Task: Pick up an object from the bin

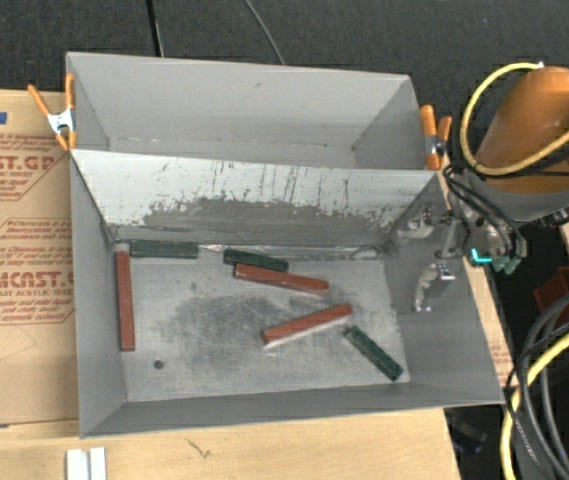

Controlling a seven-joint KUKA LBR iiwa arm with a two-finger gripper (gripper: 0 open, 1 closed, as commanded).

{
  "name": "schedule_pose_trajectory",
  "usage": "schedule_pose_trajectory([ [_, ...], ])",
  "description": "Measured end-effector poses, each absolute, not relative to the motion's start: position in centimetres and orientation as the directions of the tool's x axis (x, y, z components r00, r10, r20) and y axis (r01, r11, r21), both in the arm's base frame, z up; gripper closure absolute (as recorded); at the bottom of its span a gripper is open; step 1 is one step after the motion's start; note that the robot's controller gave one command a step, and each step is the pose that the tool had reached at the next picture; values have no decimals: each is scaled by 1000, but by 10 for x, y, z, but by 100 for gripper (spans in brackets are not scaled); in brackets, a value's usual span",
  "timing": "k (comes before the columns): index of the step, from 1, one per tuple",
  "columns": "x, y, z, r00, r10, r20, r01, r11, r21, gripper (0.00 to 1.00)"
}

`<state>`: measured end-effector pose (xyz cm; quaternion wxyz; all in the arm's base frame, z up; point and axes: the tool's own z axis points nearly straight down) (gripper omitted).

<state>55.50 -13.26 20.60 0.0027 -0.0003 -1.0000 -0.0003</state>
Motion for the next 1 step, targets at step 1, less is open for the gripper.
schedule_pose_trajectory([
  [1, 557, -132, 210, -1000, -1, -2, -1, 1000, -1, 0],
])
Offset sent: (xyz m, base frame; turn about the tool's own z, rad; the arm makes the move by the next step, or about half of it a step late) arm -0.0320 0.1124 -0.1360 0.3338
